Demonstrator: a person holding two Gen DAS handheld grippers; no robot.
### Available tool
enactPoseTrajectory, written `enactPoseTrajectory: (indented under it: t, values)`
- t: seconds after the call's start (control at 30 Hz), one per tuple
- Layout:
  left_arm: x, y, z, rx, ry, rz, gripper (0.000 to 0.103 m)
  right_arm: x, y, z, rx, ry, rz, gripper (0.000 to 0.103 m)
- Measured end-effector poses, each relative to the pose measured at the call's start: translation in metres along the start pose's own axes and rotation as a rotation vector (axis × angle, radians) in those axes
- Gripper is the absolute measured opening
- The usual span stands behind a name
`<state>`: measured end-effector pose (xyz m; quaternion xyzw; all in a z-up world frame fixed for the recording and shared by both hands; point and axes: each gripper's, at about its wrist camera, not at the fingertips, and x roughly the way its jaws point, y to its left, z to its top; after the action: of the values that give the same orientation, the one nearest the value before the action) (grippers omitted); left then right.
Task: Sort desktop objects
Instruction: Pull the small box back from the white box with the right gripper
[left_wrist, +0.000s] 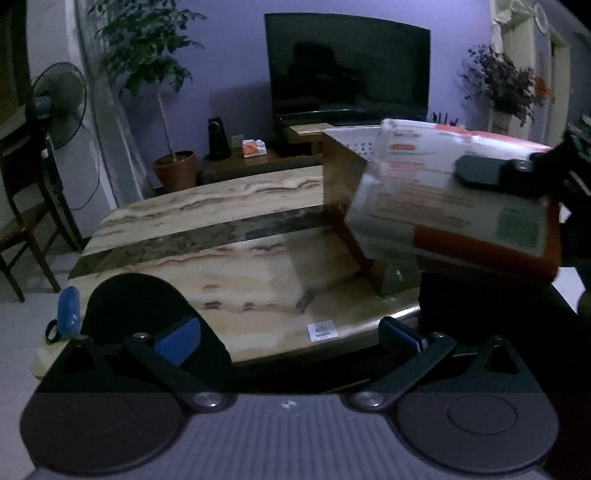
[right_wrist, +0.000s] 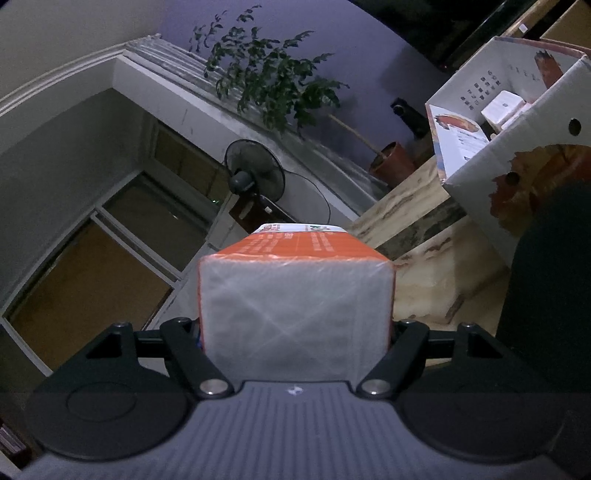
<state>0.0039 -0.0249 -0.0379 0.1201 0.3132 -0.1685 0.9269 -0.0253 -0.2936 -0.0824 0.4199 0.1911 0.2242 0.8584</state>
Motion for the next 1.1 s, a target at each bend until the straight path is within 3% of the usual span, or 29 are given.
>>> enactPoseTrajectory:
  t: [0.73, 1.1]
  values:
    - [-0.067, -0.033, 0.034, 0.026, -0.043, -0.006, 0.102, -0.001, -0.007, 0.002, 0.026, -0.010, -0.004, 0.078]
    - [-0.078, -0.040, 0.038, 0.041, -0.046, -0.001, 0.102, 0.000, -0.006, 0.001, 0.017, -0.003, -0.004, 0.078]
